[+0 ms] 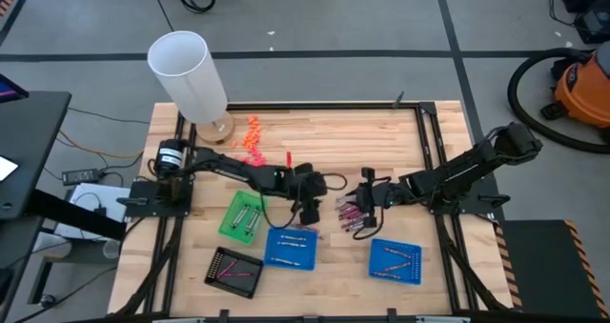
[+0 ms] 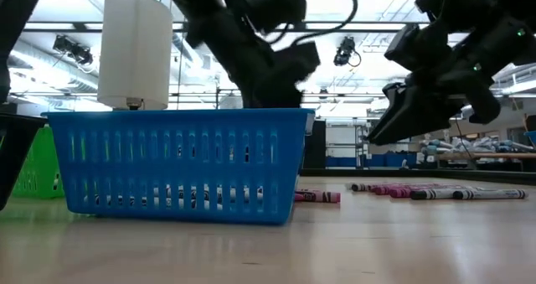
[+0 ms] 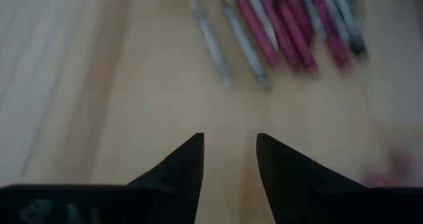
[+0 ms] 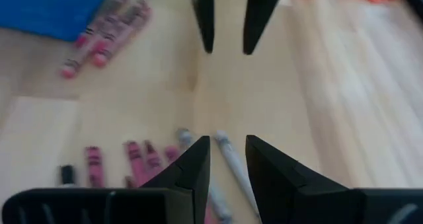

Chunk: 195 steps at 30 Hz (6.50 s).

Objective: Sort crayons
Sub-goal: Put the white crayon into the left blue basket, then put the black crayon into the green basket

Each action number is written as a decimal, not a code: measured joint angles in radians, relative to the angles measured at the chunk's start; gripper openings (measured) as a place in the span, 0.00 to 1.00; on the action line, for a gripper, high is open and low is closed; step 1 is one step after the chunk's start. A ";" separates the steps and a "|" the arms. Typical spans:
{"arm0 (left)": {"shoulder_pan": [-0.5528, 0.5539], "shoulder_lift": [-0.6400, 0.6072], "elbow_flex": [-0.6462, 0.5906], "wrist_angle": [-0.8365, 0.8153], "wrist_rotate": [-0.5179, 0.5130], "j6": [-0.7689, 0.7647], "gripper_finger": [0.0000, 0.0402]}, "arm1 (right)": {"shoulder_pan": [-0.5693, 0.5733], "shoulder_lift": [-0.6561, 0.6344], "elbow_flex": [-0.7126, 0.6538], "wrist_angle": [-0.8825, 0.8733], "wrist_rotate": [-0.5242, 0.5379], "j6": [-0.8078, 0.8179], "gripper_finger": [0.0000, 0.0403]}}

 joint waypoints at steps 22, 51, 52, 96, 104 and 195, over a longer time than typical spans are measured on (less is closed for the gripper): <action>0.035 0.286 0.266 0.024 -0.079 -0.035 0.37 | -0.006 -0.124 -0.017 -0.207 0.113 0.138 0.26; 0.033 0.221 0.262 -0.228 -0.018 -0.087 0.03 | 0.058 -0.185 -0.038 -0.228 0.113 0.195 0.26; 0.028 0.202 0.259 -0.263 -0.026 -0.089 0.03 | 0.060 -0.184 -0.038 -0.227 0.114 0.195 0.26; -0.499 -0.152 0.262 -1.159 0.022 -0.787 0.03 | 0.088 -0.181 -0.038 -0.148 0.115 0.185 0.26; -0.609 -0.152 0.262 -1.100 -0.063 -0.794 0.03 | 0.088 -0.181 -0.038 -0.136 0.115 0.184 0.26; -0.107 0.083 0.084 0.028 -0.112 -0.122 0.15 | 0.115 -0.181 -0.038 -0.133 0.089 0.082 0.26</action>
